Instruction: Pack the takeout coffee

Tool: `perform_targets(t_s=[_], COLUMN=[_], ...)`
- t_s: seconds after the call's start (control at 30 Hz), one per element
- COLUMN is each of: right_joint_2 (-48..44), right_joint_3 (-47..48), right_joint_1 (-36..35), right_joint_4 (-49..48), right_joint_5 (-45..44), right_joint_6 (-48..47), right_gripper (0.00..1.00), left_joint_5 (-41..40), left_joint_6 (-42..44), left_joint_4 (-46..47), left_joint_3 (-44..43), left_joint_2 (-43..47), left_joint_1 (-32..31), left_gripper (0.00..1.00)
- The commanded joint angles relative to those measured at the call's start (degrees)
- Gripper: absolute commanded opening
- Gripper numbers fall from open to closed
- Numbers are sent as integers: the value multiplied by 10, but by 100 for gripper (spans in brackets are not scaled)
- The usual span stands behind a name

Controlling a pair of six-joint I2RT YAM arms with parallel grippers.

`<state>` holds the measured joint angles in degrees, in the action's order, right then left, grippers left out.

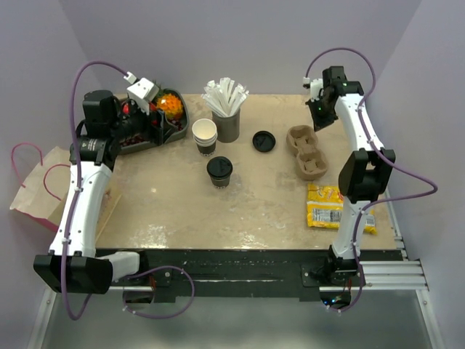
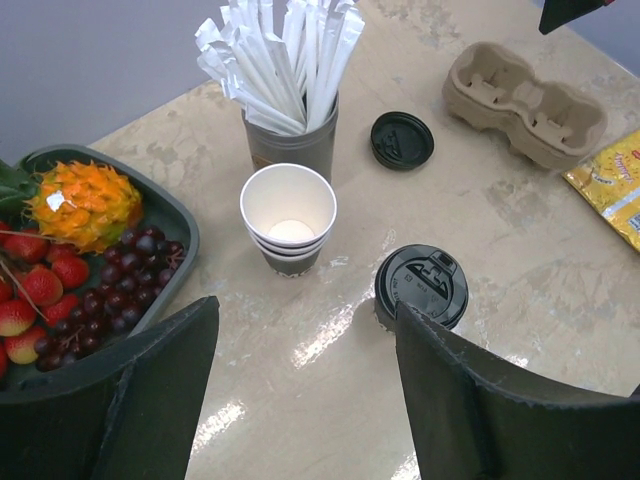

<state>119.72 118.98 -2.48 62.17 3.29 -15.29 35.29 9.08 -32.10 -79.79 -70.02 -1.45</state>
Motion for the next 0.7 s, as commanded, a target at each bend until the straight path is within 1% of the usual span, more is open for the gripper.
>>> perform_targets(t_s=[0.0,0.1,0.17,0.2,0.23,0.27,0.37,0.57,0.67], right_joint_2=[-18,-21,-4,0,-3,-6,0,34,49], right_joint_3=[26,8,21,22,14,4,-23,-14,-2], right_joint_1=[-16,-9,-9,-9,-9,-9,-9,-9,-9], right_joint_4=[12,26,76,83,82,68,66,69,66], right_joint_5=[-71,-50,20,49,74,81,86,81,76], right_joint_6=[-65,-62,-62,-57,-48,-26,-23,-29,-27], right_gripper=[0,0,0,0,9,25,43,50,52], left_joint_5=[20,26,26,26,26,26,29,20,16], left_joint_6=[-24,-27,-28,-27,-27,-28,-34,-30,-27], left_joint_4=[32,36,35,35,35,34,37,32,28], left_joint_3=[10,15,13,12,12,12,17,27,30], left_joint_2=[-1,-5,-6,-8,-9,-10,-10,-6,-6], left_joint_1=[5,5,5,5,5,5,5,5,5], left_gripper=[75,75,75,75,75,75,75,76,76])
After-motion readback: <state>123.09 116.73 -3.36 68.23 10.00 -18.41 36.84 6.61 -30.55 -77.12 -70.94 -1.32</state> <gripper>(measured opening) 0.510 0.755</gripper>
